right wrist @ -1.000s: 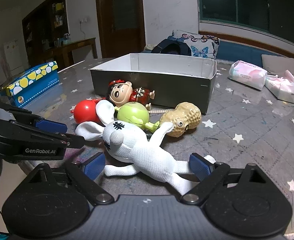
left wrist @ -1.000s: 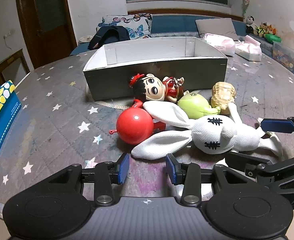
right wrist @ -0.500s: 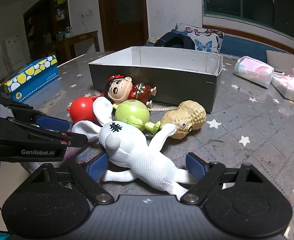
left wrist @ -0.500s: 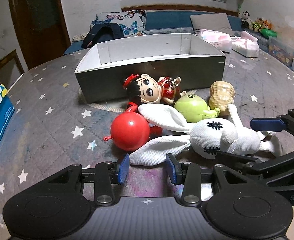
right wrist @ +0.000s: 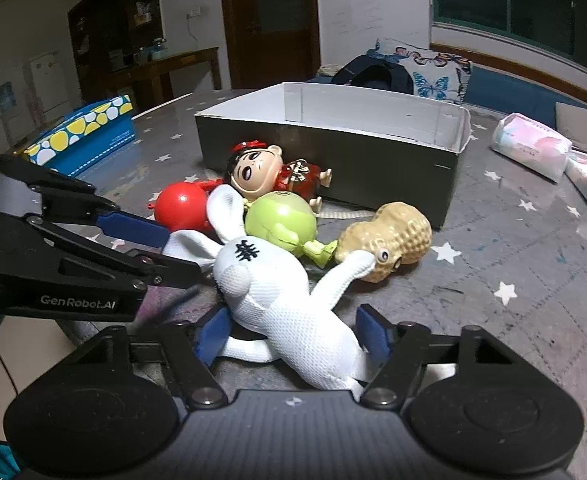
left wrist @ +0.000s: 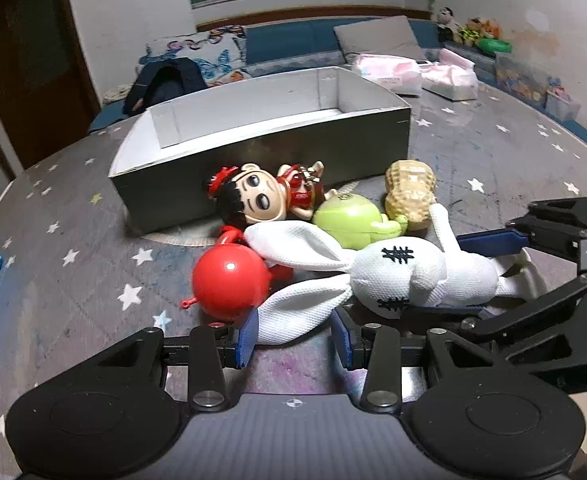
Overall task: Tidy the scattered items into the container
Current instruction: 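Close the left gripper on the rabbit body while the right gripper pinches it too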
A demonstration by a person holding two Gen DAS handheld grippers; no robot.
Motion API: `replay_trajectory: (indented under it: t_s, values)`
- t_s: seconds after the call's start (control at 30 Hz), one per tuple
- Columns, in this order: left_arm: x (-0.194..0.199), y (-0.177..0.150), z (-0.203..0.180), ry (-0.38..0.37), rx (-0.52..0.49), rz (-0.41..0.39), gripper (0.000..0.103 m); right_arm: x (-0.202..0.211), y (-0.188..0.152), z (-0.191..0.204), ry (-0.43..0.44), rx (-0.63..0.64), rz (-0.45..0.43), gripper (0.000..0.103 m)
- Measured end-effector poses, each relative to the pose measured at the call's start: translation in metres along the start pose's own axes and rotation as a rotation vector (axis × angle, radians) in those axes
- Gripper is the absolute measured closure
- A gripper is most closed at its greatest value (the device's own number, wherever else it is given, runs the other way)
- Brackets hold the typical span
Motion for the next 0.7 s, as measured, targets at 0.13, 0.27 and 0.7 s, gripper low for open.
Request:
replay_trajectory:
  t_s: [0.13,0.27,0.7]
  values:
    - [0.001,0.001,0.002,-0.012,-0.027,-0.005,0.061,0.000,0.001,-0.001,0.021,0.015,0.014,0.039]
    - [0.002,0.004,0.000,-0.036,-0.056,-0.016,0.061,0.001,0.000,-0.001,0.034,0.043,0.038,0.041]
    - [-0.007,0.014,-0.012,-0.110,-0.168,-0.053,0.061,0.001,-0.001,-0.006,0.067,0.096,0.085,0.046]
Point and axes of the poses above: each gripper's, at about its wrist camera, not at the fingertips, and x roughly against the way its jaws point, z to its left, y to its top, the point moved 8 cm from there along -x, roughly the way its jaws point, and after that the axes turned 10 degrees about y, right-handed, at the moved point
